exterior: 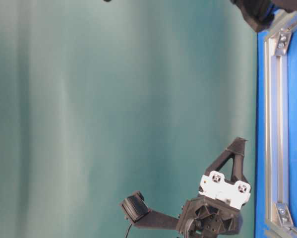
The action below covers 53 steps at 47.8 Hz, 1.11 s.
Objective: Insert the wire through the string loop located on the right side.
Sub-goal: 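Close the right gripper on the cable just behind the USB plug, then lift the cable and carry it right toward the white zip-tie loop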
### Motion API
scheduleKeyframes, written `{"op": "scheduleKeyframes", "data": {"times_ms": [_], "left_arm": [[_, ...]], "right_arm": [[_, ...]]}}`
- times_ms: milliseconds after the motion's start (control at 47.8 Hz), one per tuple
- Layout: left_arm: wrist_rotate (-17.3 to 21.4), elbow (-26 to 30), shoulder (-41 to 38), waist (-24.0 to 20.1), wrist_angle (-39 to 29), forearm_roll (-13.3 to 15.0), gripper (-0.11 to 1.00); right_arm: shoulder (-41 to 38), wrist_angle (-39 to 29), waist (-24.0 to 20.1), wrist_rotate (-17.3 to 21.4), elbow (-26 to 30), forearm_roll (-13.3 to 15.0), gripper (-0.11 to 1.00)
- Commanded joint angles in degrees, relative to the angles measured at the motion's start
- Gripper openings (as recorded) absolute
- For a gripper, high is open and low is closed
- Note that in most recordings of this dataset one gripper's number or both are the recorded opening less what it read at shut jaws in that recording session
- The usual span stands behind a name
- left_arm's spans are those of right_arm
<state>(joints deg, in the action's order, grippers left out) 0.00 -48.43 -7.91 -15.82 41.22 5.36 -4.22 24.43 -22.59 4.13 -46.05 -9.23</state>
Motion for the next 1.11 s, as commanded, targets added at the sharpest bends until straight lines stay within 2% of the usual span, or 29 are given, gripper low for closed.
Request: {"op": "scheduleKeyframes", "data": {"times_ms": [0,544,649,837,1088], "left_arm": [[-0.09,0.44,1.76,0.09,0.18,-0.09,0.00],[-0.35,0.35,1.76,0.18,0.09,-0.09,0.00],[-0.35,0.44,1.76,0.26,-0.35,-0.09,0.00],[-0.35,0.44,1.76,0.26,-0.62,-0.09,0.00],[-0.35,0.53,1.76,0.35,-0.62,-0.09,0.00]], "right_arm": [[1.41,0.18,0.09,0.00,0.44,0.00,-0.04],[2.20,-0.18,-0.18,0.09,-0.97,-0.26,-0.04],[3.78,0.09,-0.62,0.35,-3.60,-1.14,-0.04],[8.70,0.26,-1.85,0.35,-10.28,-4.39,-0.04],[18.37,0.00,-3.78,0.35,-20.92,-5.89,-0.04]]}}
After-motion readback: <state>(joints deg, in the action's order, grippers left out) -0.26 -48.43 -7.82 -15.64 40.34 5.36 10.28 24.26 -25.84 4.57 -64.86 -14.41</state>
